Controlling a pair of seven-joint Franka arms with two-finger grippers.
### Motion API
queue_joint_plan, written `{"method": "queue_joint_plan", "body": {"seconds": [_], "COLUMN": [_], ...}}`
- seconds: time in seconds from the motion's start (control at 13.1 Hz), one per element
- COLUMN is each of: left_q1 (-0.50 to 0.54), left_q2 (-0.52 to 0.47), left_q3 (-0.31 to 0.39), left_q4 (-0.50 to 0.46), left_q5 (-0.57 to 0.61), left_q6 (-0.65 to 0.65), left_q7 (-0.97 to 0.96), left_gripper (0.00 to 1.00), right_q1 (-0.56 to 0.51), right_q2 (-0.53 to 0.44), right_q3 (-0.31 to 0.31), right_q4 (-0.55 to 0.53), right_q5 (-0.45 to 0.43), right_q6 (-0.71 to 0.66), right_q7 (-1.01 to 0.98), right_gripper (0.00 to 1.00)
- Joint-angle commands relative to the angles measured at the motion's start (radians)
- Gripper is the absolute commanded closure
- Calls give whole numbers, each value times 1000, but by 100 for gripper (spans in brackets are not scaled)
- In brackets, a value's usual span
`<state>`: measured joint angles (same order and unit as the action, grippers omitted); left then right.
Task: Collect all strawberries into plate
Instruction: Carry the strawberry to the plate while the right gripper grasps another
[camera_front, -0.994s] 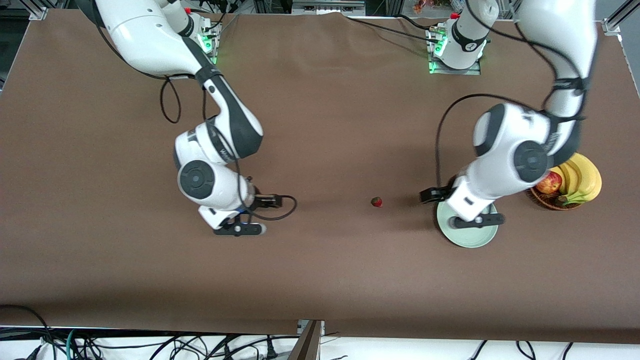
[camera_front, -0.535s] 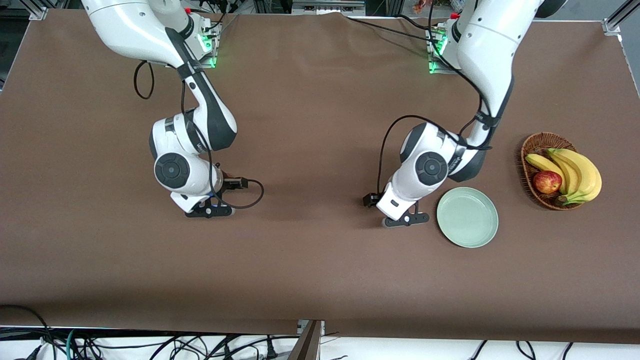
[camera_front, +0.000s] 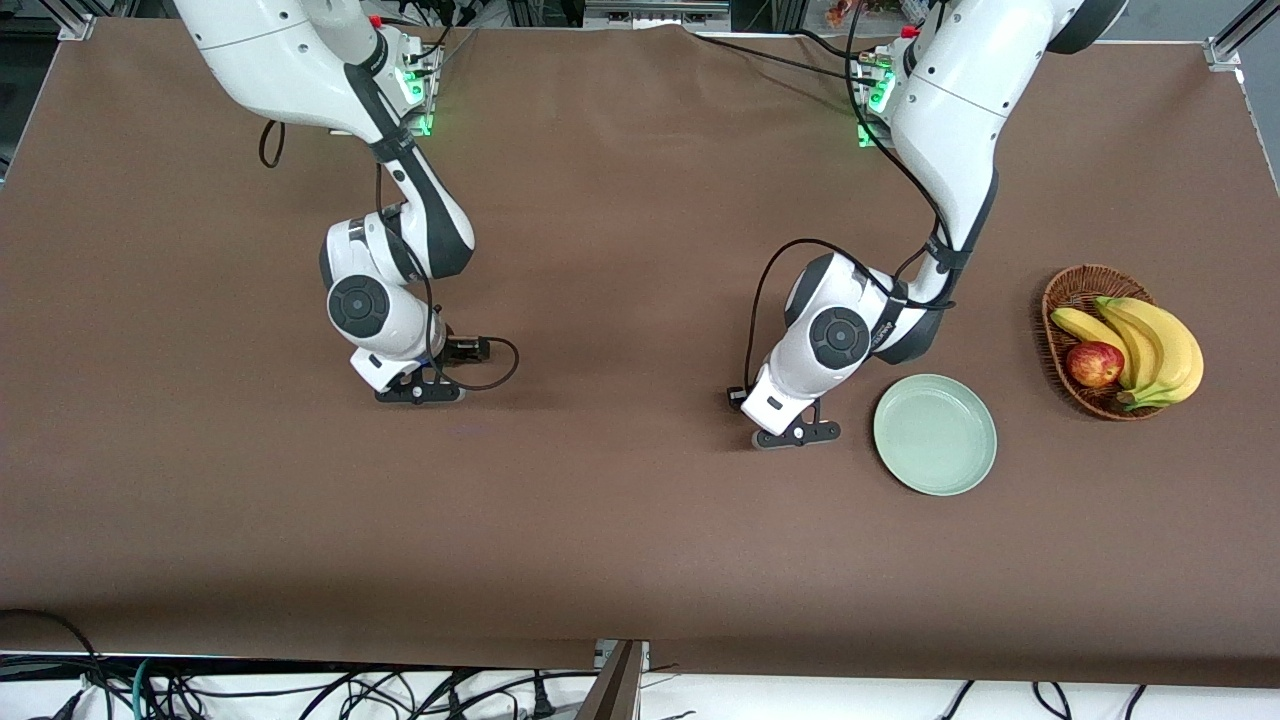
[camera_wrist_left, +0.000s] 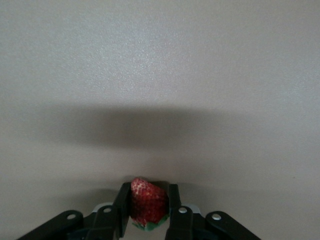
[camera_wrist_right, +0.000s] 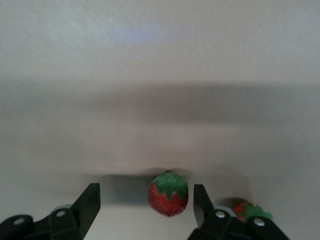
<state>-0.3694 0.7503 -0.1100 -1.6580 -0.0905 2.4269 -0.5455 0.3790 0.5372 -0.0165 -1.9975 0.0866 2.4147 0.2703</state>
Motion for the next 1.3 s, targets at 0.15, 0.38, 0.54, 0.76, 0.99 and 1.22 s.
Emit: {"method": "queue_joint_plan", "body": {"seconds": [0.15, 0.38, 0.54, 0.76, 0.99, 1.22], "left_q1": [1, 36, 90, 185, 222, 239], "left_q2": [-97, -134, -134, -124, -60, -42], "left_q3": [60, 87, 85, 79, 78, 76], "left_q4": [-14, 58, 93, 93, 87, 81], "left_q5": [53, 286, 426, 425, 413, 411], "left_q6": [-148, -352, -445, -436, -408, -404], "left_q7": [-4, 37, 170, 367, 511, 515], "left_gripper": [79, 77, 75, 73, 57, 37], "right_q1": [8, 8, 8, 8, 17, 61], "right_q2": [-36, -34, -36, -36, -37, -26], "right_q3": [-5, -5, -5, -5, 1, 10], "right_q4": [-67, -67, -63, -52, 5, 95], "right_q5": [-11, -11, -11, -11, -5, 7], "right_q6": [50, 49, 47, 46, 26, -17], "right_q7": [0, -3, -6, -8, 0, 39], "right_gripper": [39, 64, 78, 80, 80, 80]}}
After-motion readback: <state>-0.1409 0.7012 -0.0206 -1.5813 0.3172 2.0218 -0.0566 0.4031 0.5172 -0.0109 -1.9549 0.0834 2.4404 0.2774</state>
